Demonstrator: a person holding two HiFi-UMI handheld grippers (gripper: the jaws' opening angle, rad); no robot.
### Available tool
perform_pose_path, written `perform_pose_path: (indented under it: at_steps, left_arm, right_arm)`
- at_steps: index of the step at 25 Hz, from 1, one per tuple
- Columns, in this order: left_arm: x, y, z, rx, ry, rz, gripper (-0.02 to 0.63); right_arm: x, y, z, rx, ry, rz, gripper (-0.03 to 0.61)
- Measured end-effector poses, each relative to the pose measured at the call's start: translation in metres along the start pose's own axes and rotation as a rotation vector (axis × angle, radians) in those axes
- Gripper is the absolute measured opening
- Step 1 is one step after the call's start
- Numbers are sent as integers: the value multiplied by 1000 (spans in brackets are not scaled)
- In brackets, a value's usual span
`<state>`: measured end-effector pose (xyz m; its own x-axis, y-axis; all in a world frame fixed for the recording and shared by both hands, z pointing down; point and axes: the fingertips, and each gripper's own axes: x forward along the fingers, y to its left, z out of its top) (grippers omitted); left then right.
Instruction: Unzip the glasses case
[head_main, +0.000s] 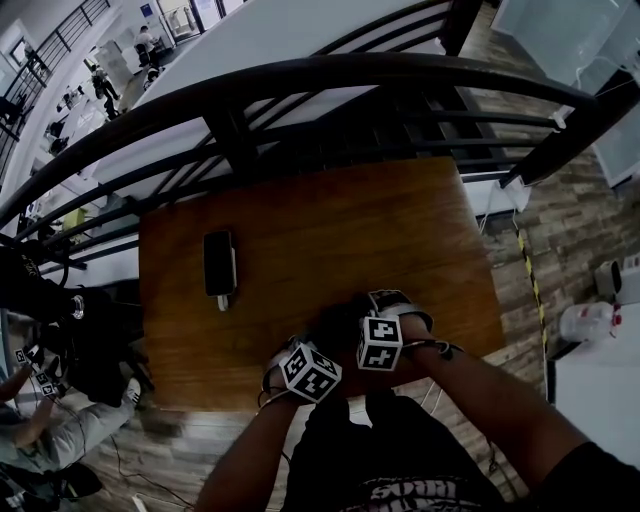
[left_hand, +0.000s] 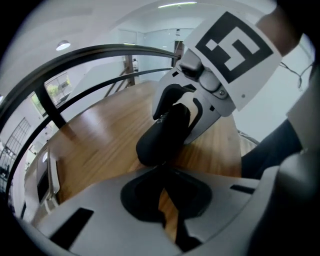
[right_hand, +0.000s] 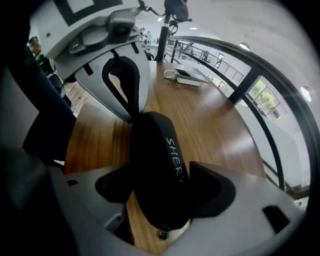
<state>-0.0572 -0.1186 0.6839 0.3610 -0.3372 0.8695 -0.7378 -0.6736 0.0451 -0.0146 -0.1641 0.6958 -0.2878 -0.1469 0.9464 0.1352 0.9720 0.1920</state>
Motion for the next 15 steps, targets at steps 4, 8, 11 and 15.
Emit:
perform_pose_path:
  at_steps: [4,8,11,15]
  left_arm:
    - [2,-7,3,-69,10,84,5]
    - [4,-13,1,-187,-10,71,5]
    - [0,-3,-4,-205,-17,72,5]
    - [-3,8,-11,-183,-3,97,5]
  right_arm:
    - [-6,6,-4,30,-10,23,319]
    - [-6,15,-8,55,-22,50,319]
    - [-17,24,4,136,-164,157,314]
    - [-47,27,0,145,-300,234,311]
